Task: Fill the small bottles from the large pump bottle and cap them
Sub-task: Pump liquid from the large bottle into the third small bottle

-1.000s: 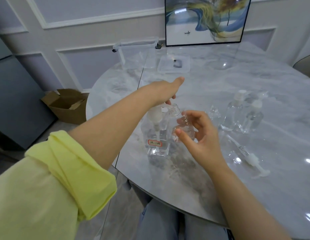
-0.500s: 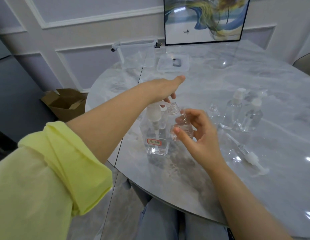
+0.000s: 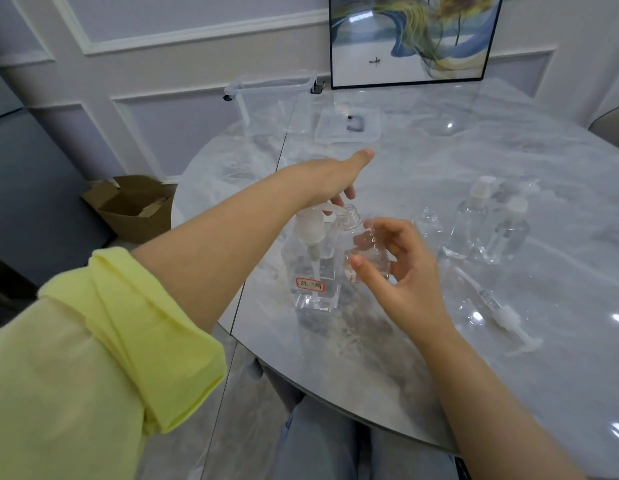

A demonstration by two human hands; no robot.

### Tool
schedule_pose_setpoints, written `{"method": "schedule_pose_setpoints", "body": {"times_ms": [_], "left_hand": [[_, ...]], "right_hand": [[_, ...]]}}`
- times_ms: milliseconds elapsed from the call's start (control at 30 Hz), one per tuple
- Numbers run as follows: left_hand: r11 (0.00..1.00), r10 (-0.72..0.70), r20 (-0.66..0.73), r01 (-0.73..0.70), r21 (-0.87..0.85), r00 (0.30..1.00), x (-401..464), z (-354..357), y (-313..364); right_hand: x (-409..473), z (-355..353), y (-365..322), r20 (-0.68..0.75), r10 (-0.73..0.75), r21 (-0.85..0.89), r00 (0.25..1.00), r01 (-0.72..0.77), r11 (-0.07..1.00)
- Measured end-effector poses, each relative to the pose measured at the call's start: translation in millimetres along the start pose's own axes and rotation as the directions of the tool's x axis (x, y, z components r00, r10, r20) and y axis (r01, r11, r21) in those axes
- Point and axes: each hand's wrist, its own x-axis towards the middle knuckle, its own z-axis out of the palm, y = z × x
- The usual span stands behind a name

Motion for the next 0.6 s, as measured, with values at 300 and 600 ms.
{"method": "schedule_pose_setpoints", "body": {"times_ms": [300, 600], "left_hand": [[1.0, 0.009, 0.009, -0.009, -0.025, 1.0, 2.1, -1.9, -1.0], [0.996, 0.028, -0.096, -0.036, -0.079, 0.995, 1.0, -0.4, -3.1]], "right_hand": [[-1.3, 0.0, 1.3, -0.001, 0.065, 0.08, 0.998, -0.065, 0.995], [-0.8, 1.7, 0.3, -0.001, 0.052, 0.066, 0.999, -0.052, 0.996]]}}
